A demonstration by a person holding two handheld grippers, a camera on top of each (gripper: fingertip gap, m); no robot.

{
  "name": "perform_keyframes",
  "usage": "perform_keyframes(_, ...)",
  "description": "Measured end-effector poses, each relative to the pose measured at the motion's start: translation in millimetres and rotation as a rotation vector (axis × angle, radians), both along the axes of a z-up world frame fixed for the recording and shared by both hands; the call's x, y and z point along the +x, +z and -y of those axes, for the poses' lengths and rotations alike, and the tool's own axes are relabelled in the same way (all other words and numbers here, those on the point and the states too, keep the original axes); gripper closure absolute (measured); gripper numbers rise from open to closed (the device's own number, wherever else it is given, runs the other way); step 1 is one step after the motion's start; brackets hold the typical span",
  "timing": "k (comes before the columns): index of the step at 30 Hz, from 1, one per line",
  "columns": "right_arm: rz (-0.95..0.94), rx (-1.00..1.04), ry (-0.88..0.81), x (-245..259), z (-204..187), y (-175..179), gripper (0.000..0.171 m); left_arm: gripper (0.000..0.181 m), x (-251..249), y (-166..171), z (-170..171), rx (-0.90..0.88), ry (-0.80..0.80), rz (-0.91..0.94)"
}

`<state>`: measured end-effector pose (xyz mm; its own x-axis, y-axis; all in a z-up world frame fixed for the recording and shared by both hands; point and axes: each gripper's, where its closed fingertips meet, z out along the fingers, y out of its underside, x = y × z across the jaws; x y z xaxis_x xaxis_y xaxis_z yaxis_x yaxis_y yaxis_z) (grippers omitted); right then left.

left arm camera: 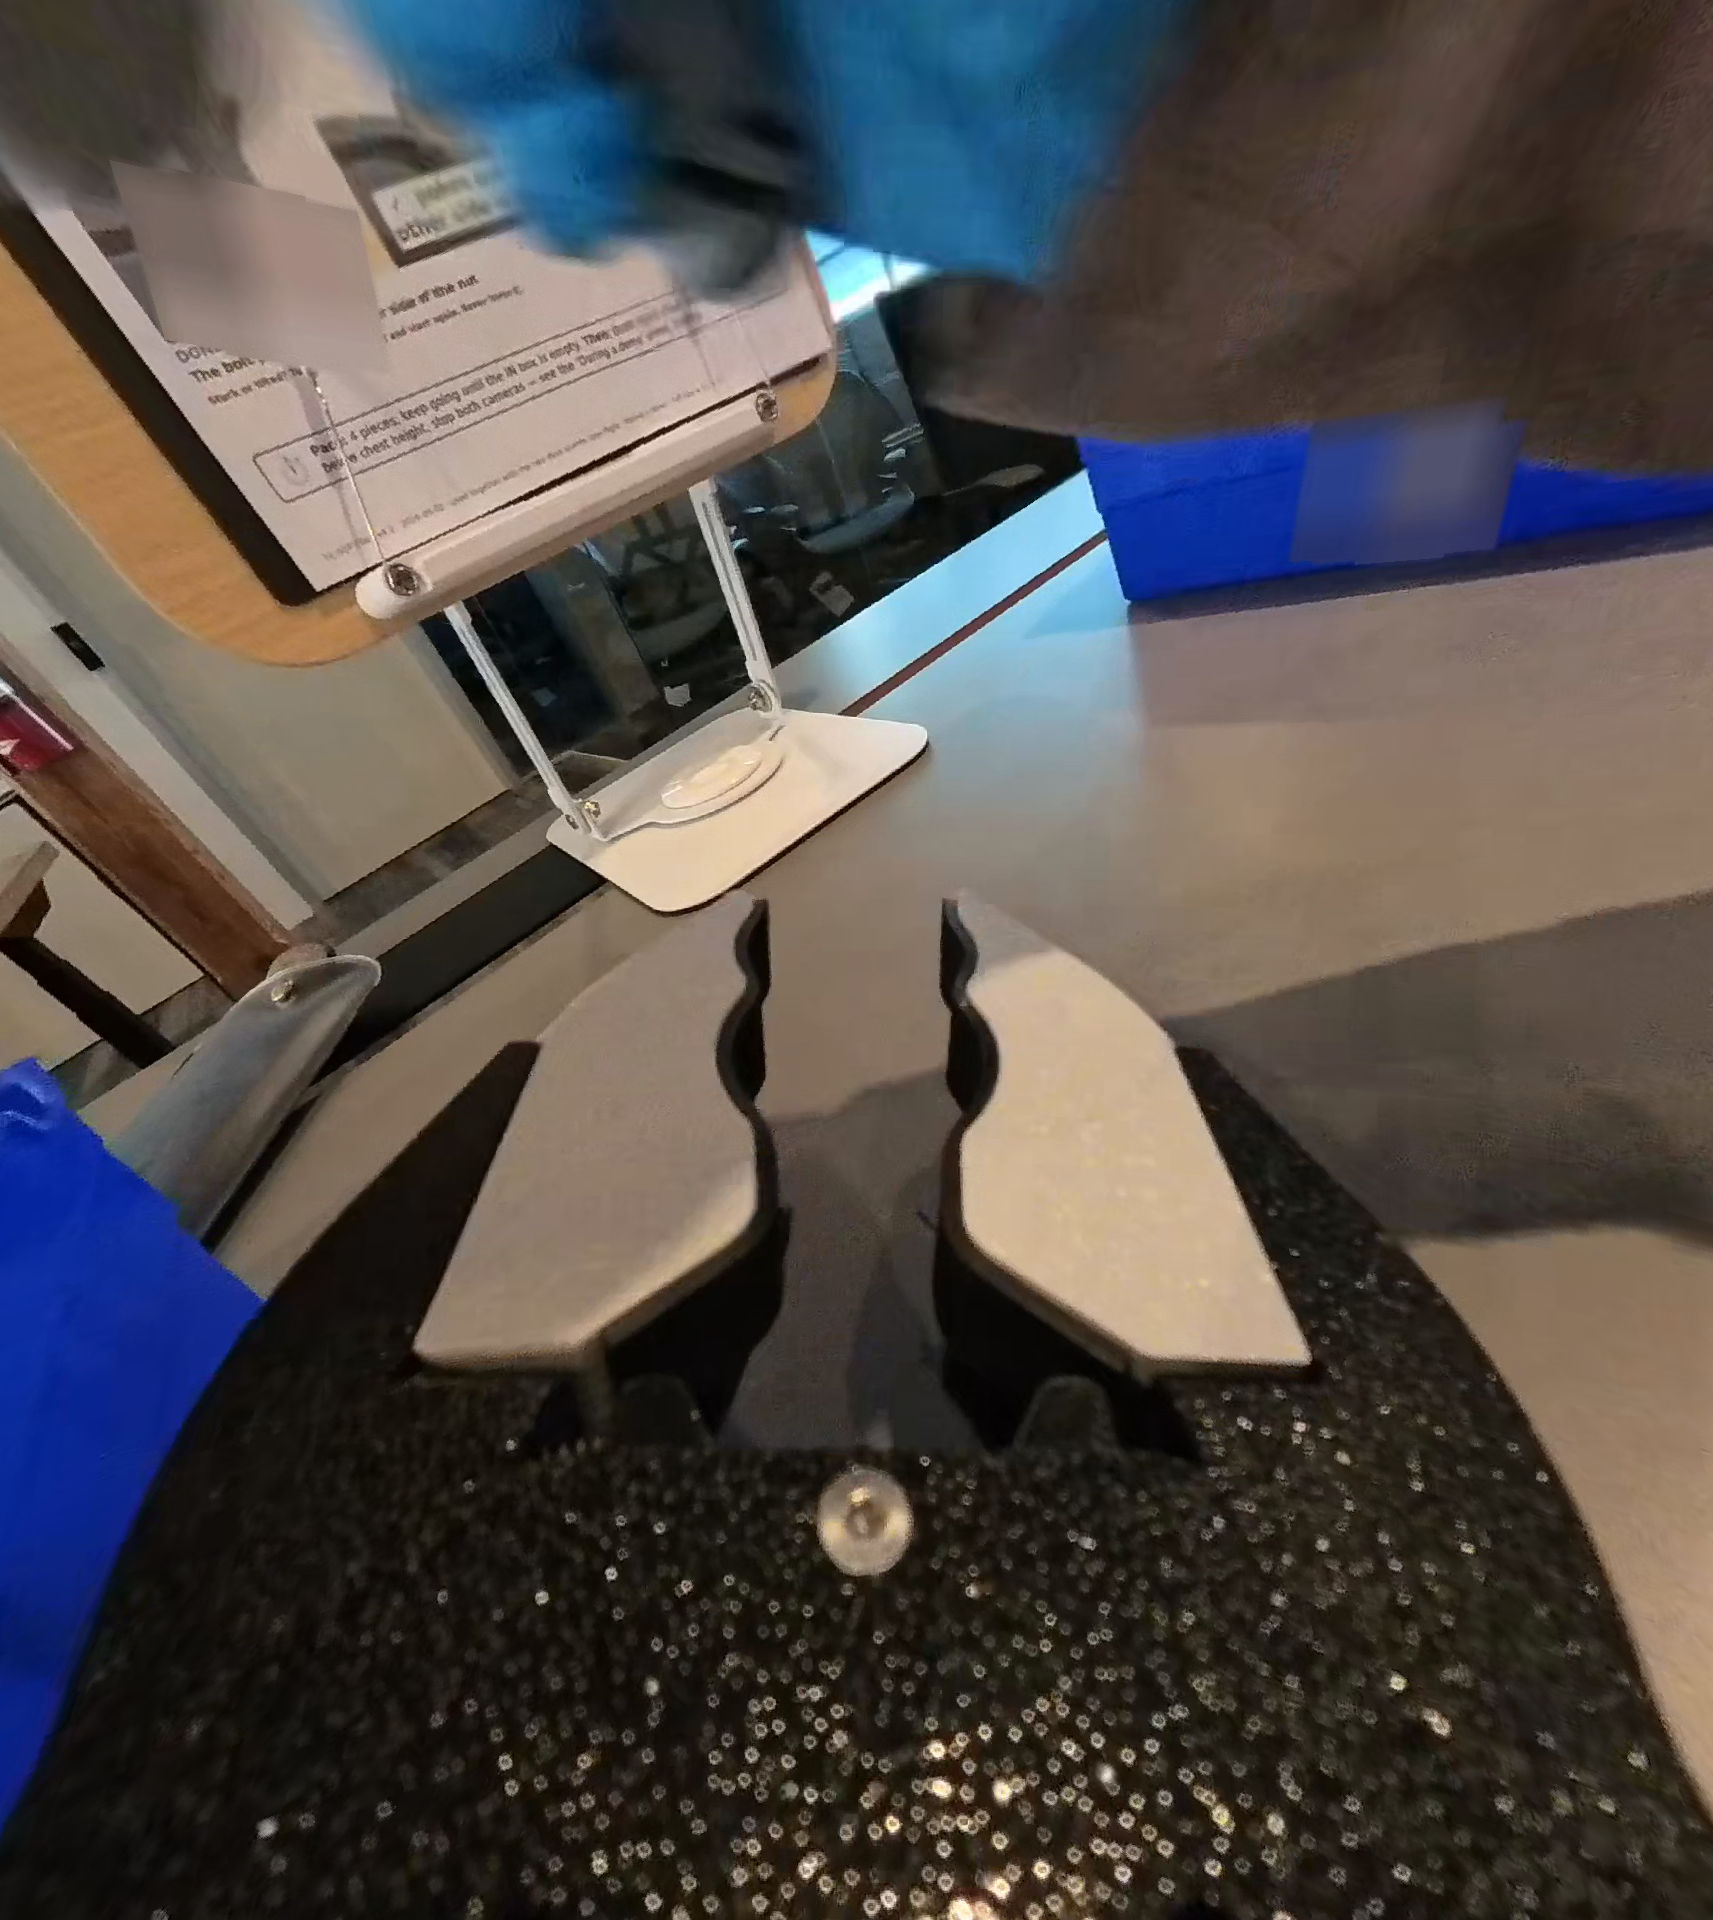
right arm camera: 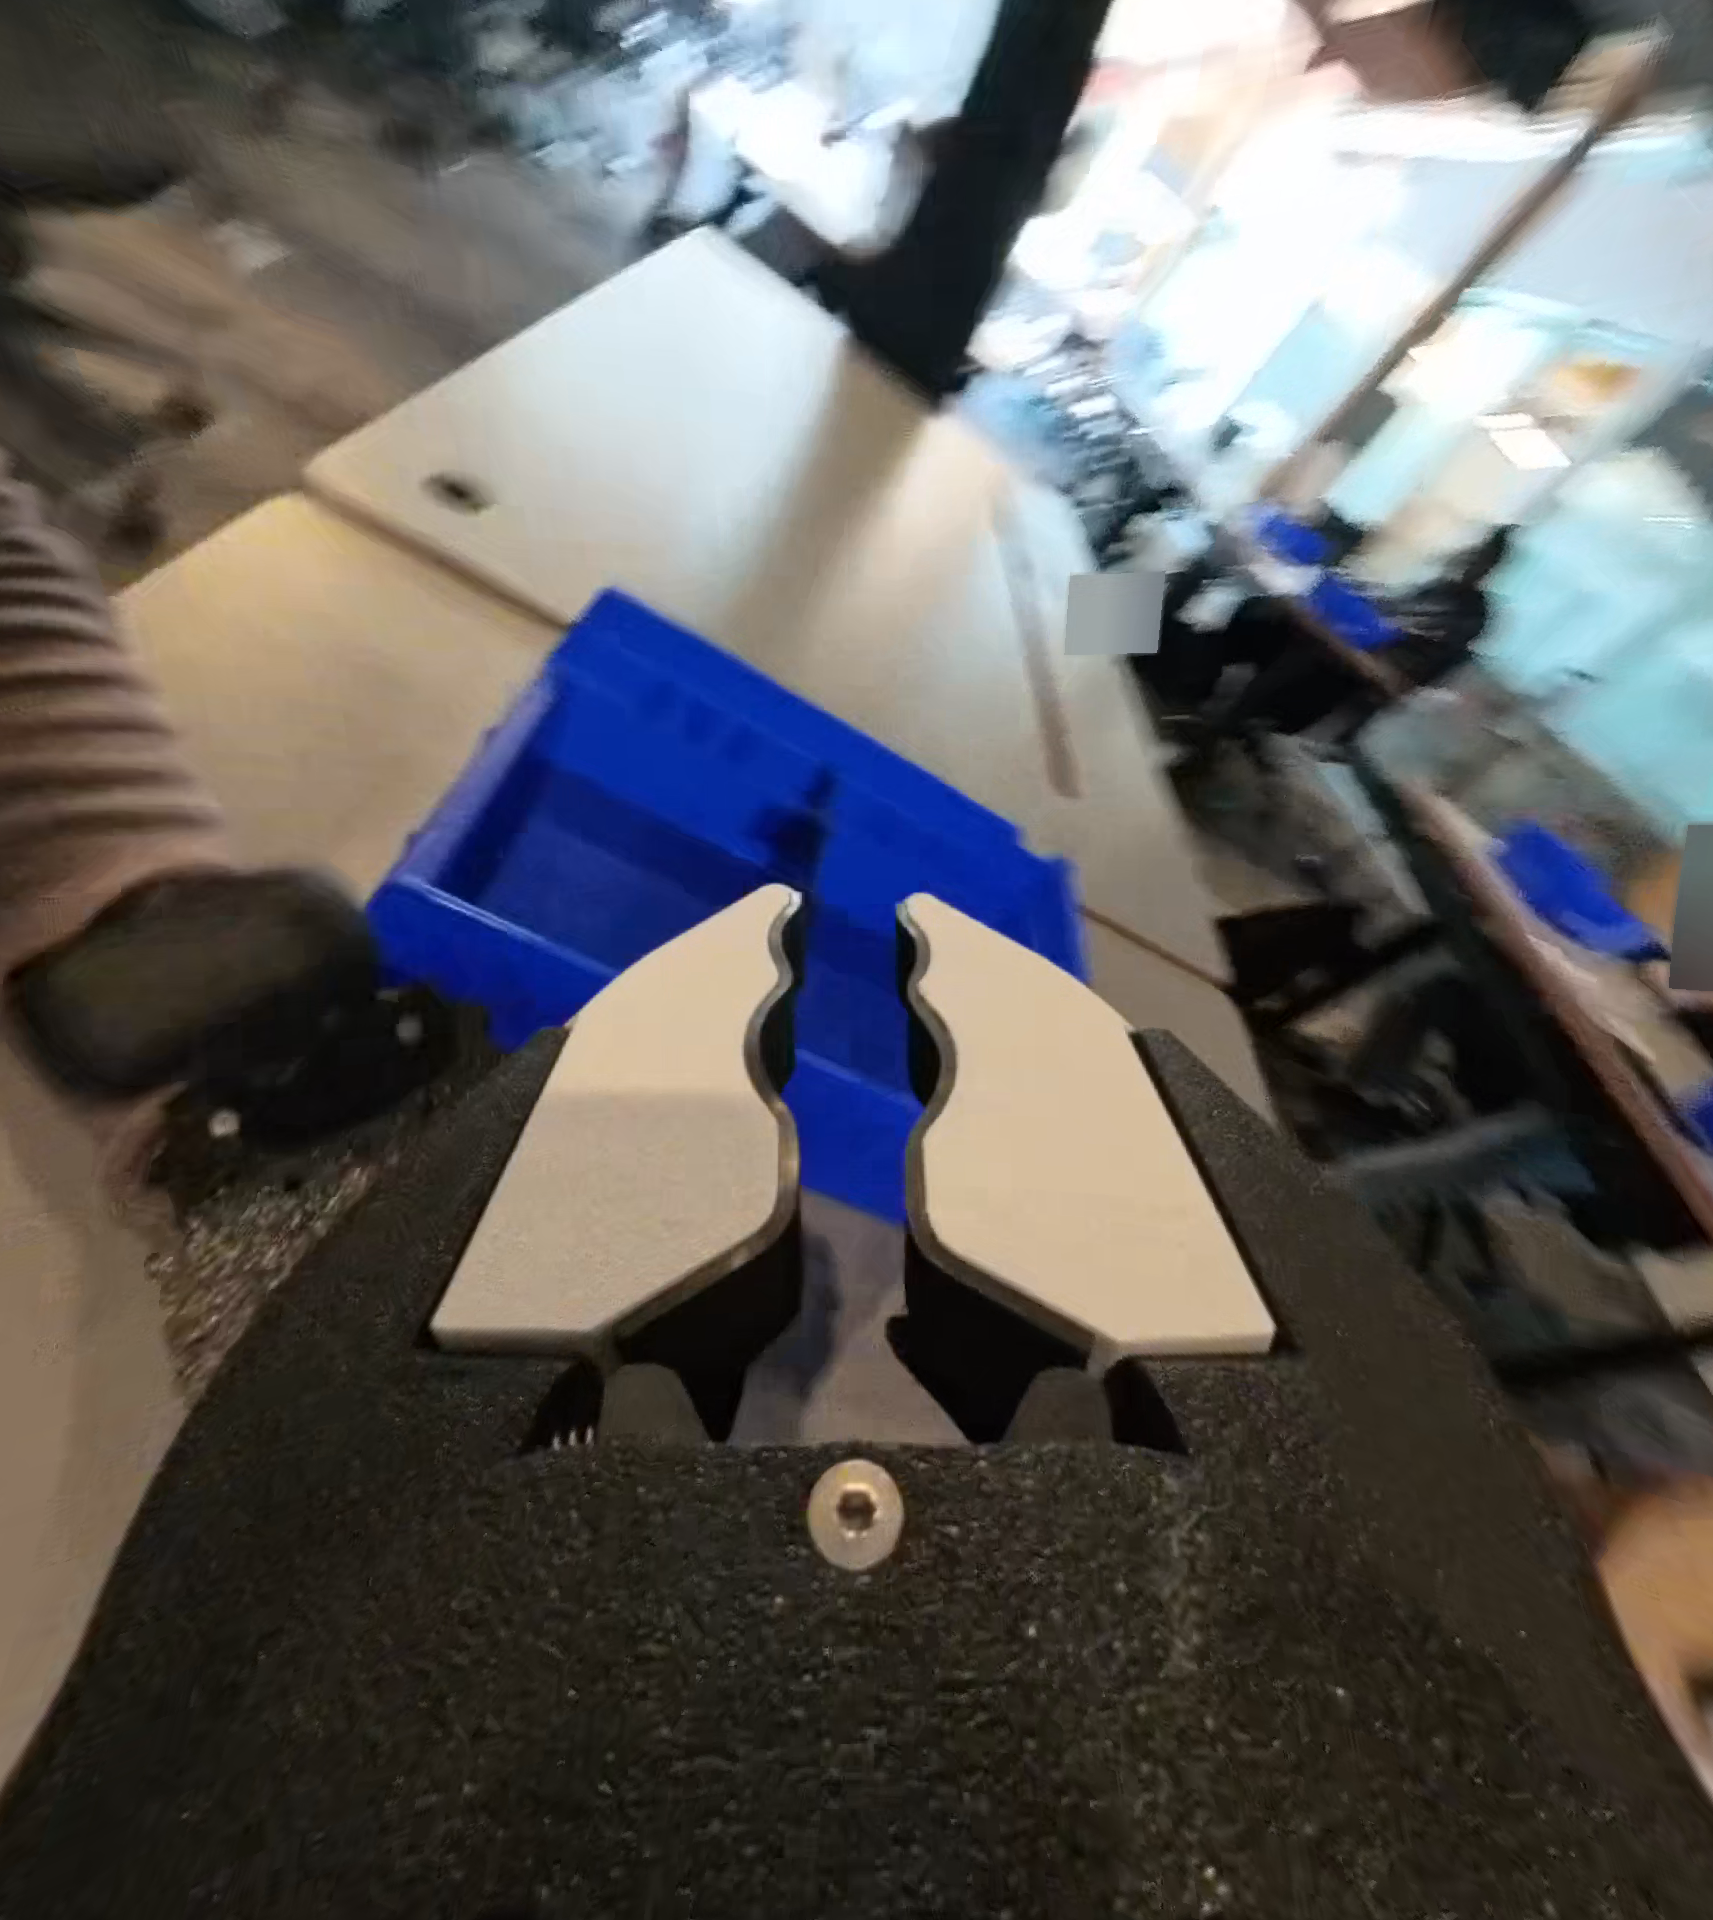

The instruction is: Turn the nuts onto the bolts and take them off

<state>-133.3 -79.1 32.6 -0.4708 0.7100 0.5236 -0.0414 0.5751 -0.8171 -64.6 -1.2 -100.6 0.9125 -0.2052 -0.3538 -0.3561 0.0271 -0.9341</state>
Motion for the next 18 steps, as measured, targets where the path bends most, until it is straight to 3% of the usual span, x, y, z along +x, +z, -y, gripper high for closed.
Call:
perform_keyframes(4, 0.383, 0.289, 0.265, -71, 53, -40, 0.152, 0.151, 3, -2, 1, -0.006, -0.012, -0.022)
perform_keyframes(8, 0.712, 0.66, 0.369, -114, 64, -112, 0.147, 0.152, 6, -4, 2, -0.013, -0.021, -0.048)
perform_keyframes(14, 0.815, 1.144, 0.455, -154, 60, -167, 0.137, 0.153, 10, -7, 2, -0.021, -0.035, -0.076)
perform_keyframes(18, 0.863, 1.256, 0.481, -170, 63, -186, 0.138, 0.153, 10, -7, 2, -0.021, -0.038, -0.073)
